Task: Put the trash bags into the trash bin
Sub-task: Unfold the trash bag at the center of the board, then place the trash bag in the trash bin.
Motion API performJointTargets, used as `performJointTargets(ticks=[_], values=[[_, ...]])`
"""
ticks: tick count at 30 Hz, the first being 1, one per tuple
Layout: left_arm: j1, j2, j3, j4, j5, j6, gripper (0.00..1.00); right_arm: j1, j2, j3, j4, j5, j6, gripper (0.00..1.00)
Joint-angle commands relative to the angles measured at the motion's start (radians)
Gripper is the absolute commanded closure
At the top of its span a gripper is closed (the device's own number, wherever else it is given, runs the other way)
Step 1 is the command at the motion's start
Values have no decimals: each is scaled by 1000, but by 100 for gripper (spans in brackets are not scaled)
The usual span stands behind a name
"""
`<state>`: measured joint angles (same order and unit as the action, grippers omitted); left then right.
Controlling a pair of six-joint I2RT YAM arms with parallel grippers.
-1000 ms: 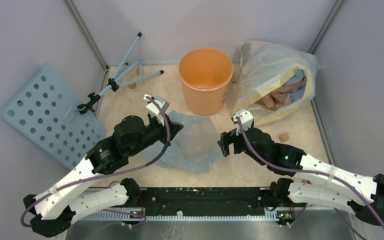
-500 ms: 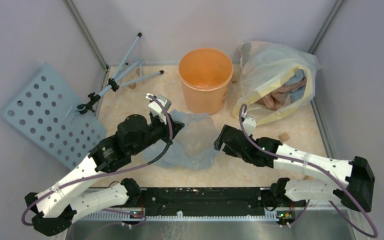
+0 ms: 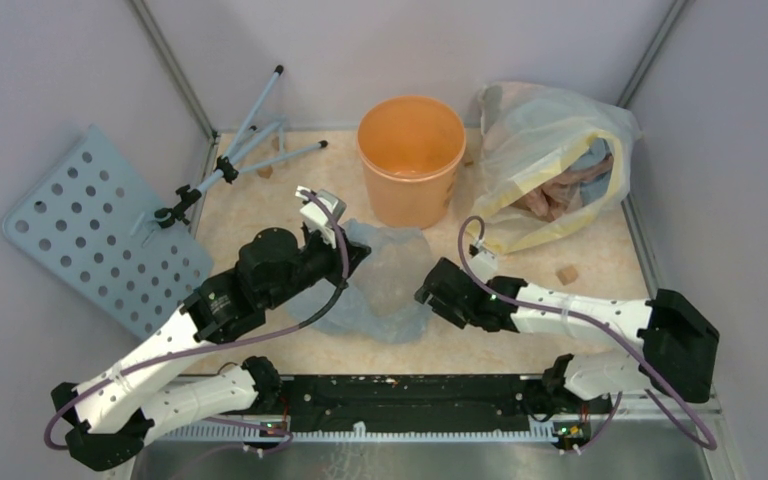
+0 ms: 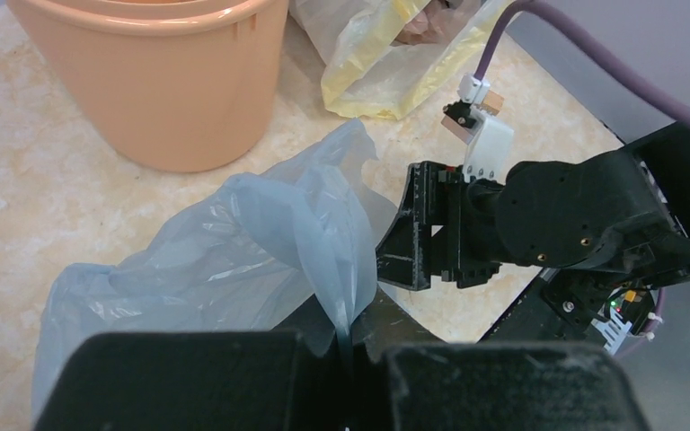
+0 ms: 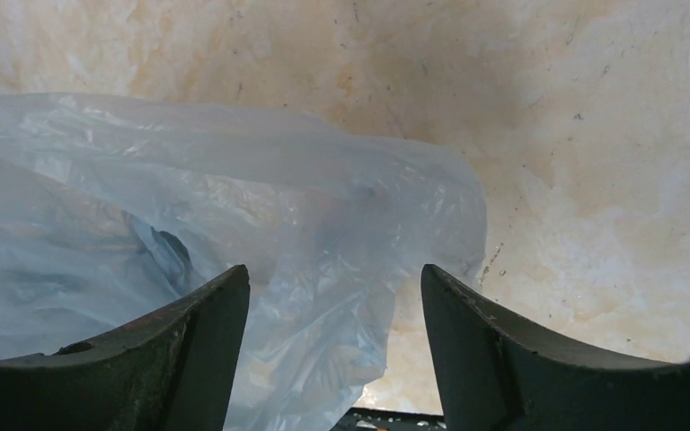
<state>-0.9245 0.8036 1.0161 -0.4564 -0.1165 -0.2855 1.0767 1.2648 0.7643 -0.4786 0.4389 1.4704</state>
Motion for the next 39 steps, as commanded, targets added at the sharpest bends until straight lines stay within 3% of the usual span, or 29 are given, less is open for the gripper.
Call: performJointTargets(ticks=[1,5,10,16,20,25,32,35,39], values=[[-2,-3,-1,58,3,9,100,-5,46,-13,75,-32,58,29],[-2,-4,4,54,-5,18,100,-9,104,-16,90,-44,77,36],[-2,3,31,6,-73,44,100,-12,66,-40,38,3,101,72],[-2,8,79,-63,-217,63,100,-30,-116,-86,-30,128,60,100],[-2,18,124,-60,-217,77,100,-39,-215,-18,-94,225,-57,100],[-2,65,220,-9,-155,109,100,-44,-259,171,-78,324,-366,100],[-2,212,496,51,-151,181,100,-61,-272,385,199,388,-869,100],[-2,253,550,154,-157,225,100,-103,-209,519,220,428,-975,100],[-1,305,544,350,-222,317,100,-203,-106,670,243,352,-1060,100]])
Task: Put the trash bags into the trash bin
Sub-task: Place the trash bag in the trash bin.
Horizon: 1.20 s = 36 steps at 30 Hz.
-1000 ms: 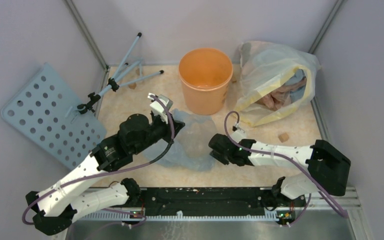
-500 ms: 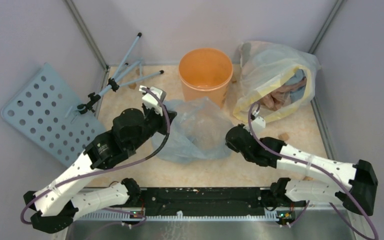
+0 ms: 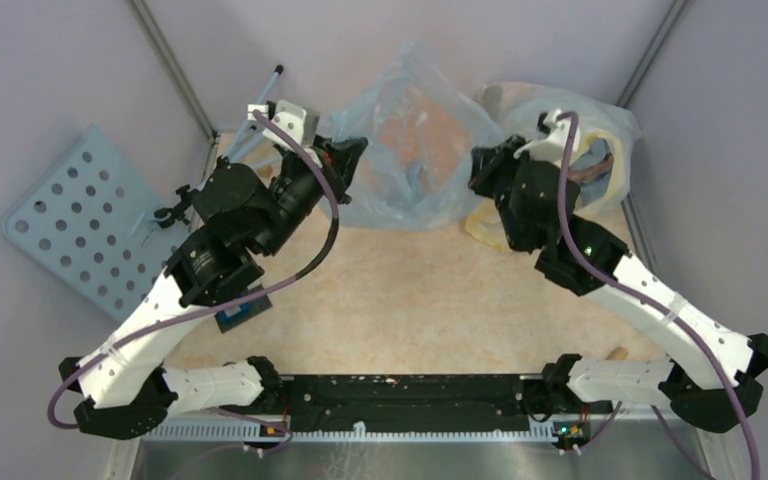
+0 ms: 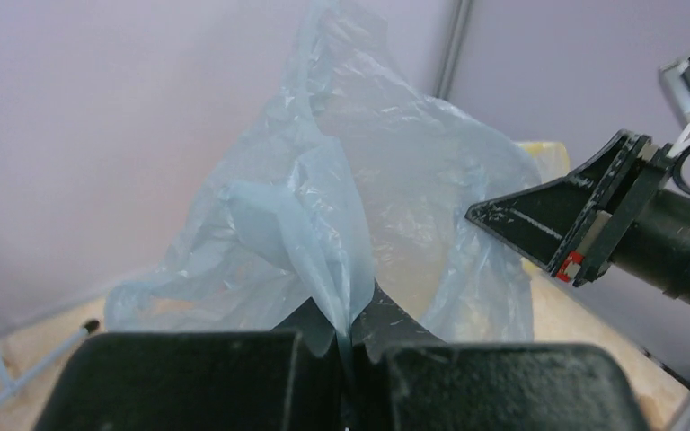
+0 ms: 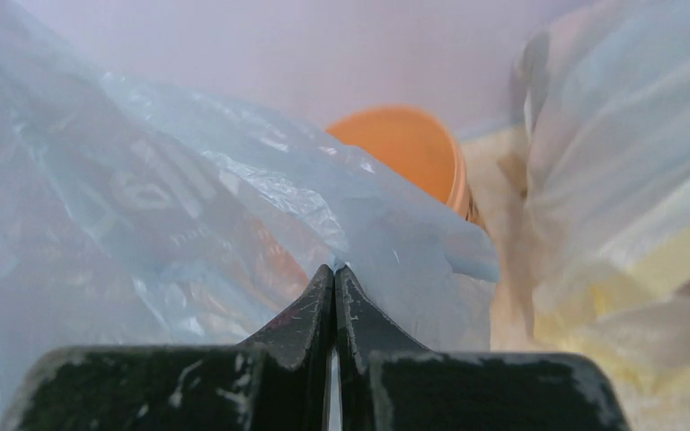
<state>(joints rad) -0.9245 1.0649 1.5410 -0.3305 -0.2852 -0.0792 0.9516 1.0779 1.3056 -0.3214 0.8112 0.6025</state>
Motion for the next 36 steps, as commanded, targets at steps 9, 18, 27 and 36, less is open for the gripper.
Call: performJointTargets(ticks=[9,18,27,36], values=[[148,270,183,278,-39,148,100,-245,251,303,100,-182,-242,100],[410,468,413,276,272,-49,100,-383,371,472,98,-279,-280,100],[462,509,449,369,367,-105,100,-395,451,616,46,-299,-313,100],[475,467,325,382,393,-139,100,-398,384,444,39,-298,-255,100]])
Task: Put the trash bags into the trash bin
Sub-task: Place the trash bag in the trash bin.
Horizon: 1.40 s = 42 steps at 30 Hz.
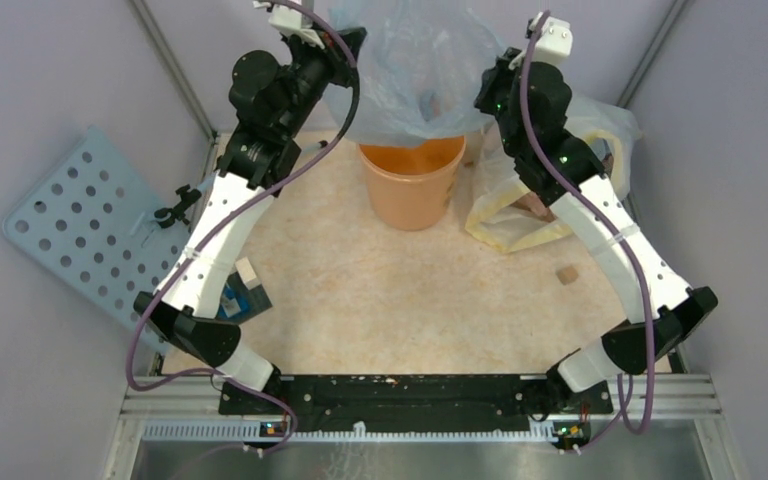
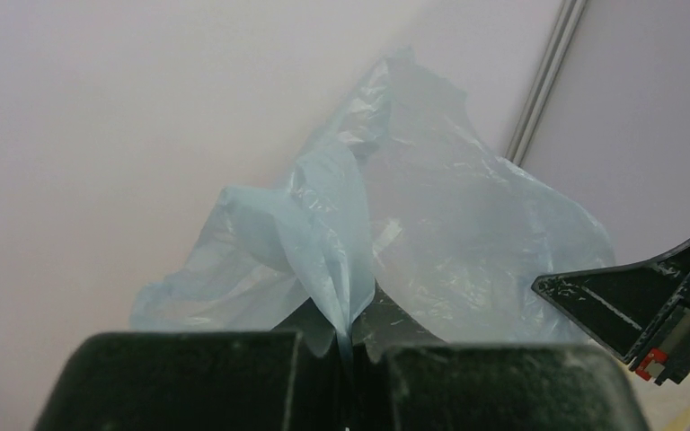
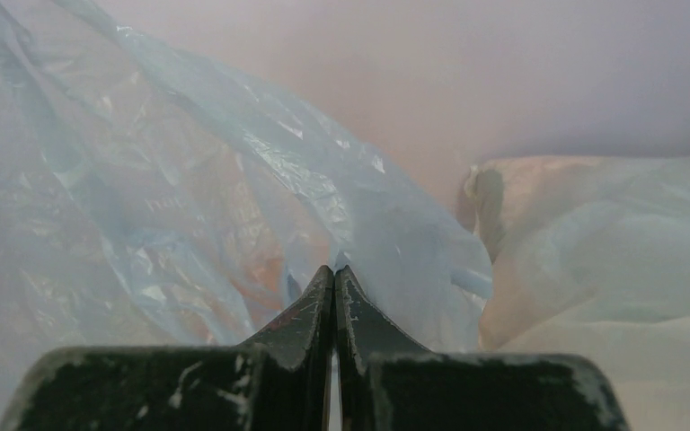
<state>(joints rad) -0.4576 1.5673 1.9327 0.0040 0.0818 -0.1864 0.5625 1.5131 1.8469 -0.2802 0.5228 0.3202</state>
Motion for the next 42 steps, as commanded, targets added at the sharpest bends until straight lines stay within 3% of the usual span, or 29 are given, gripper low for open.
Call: performJointTargets(ticks=[1,3,6,7,12,18,20,22,26,30,42], values=[[11,-42,-95,51,30,-40,100,-9,-59,-128,0,-13,33,100],[14,-52,-147,65,41,-53,100,-10,-78,-185,1,-9,38,92],[18,-52,-197,68,63,-68,100,-24,-95,-236,-8,-17,33,65],[20,-48,-202,67,73,-74,100,-27,-104,-243,-9,-16,20,61],[31,-34,-186,59,148,-114,100,-30,-181,-246,33,-106,-164,43],[34,-41,-146,55,195,-136,100,-30,-191,-128,-69,-214,-300,34],[36,-35,-126,53,218,-145,100,-30,-174,-100,-79,-322,-355,38],[39,-30,-109,55,236,-157,100,-30,-147,-73,-74,-409,-365,52],[42,-34,-110,59,265,-165,100,-29,-38,25,-87,-492,-367,98],[46,-47,-128,59,277,-163,100,-29,88,131,-138,-619,-369,100],[62,-65,-156,75,334,-193,100,-35,257,78,35,-894,-420,100]])
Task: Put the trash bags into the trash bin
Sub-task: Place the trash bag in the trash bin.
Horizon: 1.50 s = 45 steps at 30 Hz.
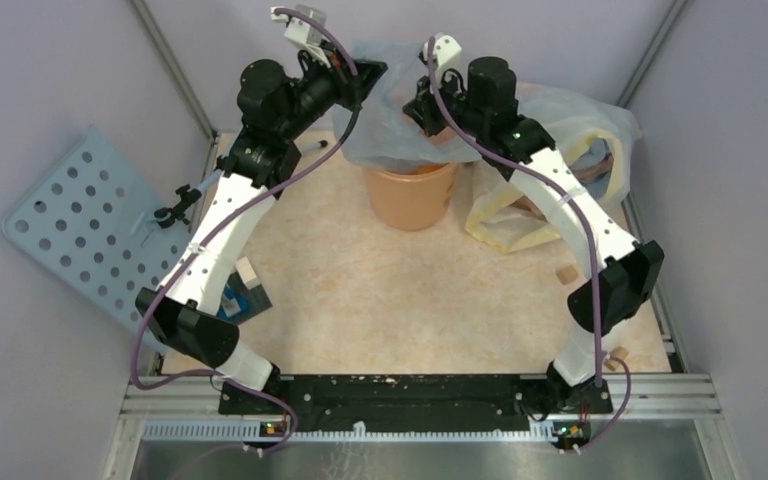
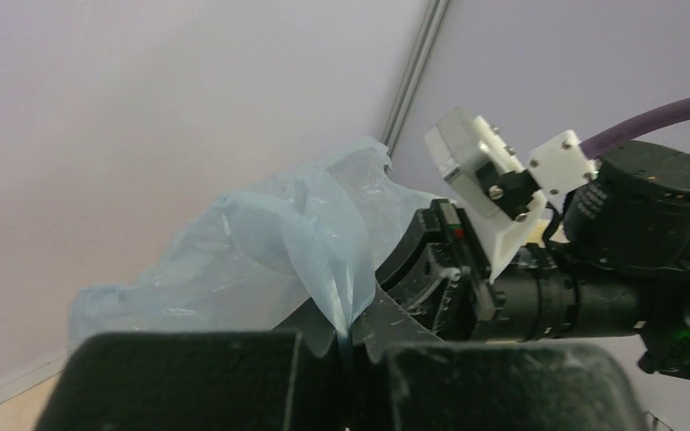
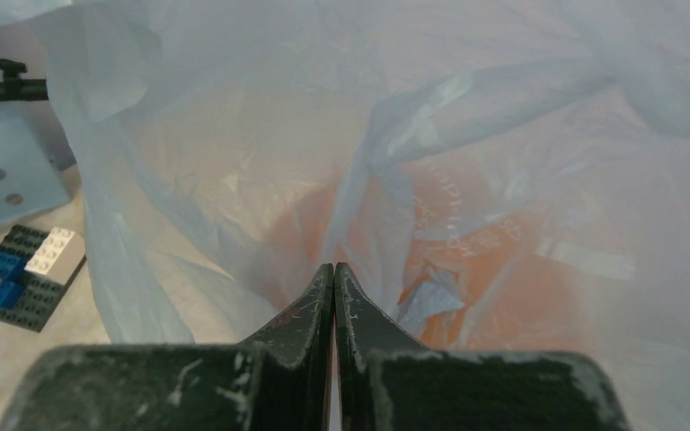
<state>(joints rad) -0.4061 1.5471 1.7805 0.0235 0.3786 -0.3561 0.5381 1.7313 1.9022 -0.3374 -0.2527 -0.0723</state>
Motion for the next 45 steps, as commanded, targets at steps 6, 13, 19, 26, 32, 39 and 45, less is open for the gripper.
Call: performJointTargets(ticks=[6,13,19,26,32,39,45], values=[[17,-73,2,38,102,-49,100,-31,86,-51,141,-228,-31,100],[17,-95,-24,79,178,-117,100,-32,100,-154,180,-219,-79,100],[17,-94,-27,91,219,-152,100,-49,200,-46,57,-78,-38,100],[20,-110,-26,85,235,-160,100,-66,204,-59,42,1,-35,100],[23,-125,-16,97,273,-197,100,-70,206,-9,-58,197,-1,100],[46,-141,-19,36,149,-177,100,-78,102,0,-186,340,28,100],[107,-104,-30,53,170,-233,100,-78,40,19,-271,285,18,99]])
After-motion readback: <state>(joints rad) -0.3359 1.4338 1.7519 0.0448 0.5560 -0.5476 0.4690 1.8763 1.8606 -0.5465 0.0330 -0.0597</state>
